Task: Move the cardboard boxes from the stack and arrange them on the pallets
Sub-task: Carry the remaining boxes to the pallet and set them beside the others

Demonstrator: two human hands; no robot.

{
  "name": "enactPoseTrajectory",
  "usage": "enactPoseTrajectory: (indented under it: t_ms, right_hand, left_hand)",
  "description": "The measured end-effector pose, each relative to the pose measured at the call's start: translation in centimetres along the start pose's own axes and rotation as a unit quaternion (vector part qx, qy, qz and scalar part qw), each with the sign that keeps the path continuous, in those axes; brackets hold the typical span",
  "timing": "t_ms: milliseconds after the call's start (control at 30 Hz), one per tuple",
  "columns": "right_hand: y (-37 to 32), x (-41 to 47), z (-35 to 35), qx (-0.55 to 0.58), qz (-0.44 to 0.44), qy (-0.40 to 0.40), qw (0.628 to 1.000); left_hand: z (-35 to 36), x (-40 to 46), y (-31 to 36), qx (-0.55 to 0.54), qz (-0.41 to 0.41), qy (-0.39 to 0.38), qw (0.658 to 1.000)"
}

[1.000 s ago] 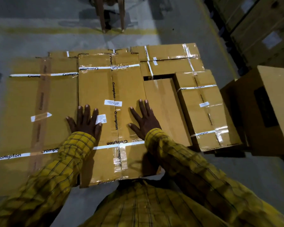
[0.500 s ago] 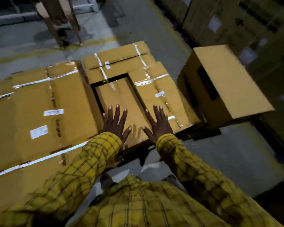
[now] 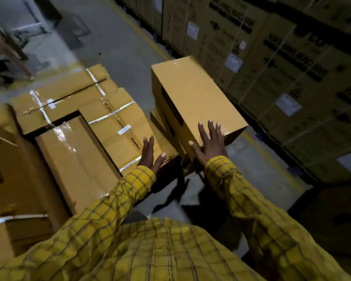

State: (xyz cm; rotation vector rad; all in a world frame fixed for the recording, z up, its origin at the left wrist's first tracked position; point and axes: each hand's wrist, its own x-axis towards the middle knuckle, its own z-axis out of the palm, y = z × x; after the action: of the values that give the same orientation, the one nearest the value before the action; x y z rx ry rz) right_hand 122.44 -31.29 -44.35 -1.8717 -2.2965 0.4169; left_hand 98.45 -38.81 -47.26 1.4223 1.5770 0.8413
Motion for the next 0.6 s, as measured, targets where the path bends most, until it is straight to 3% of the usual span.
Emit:
enactPoseTrajectory:
  t_ms: [333,600]
  right_hand:
    - [5.8,9.7,-1.3,-0.027,0.025,-0.042,0.998]
    - [10.0,19.0,-1.1,-0.075,0.034,-0.124,0.989]
  left_hand:
    - [6.2,14.3,3.2,-0.014,-0.006,0.021,1.0]
    - [9.3,24.4,2.9,-0.057,-0.14,0.073,0.986]
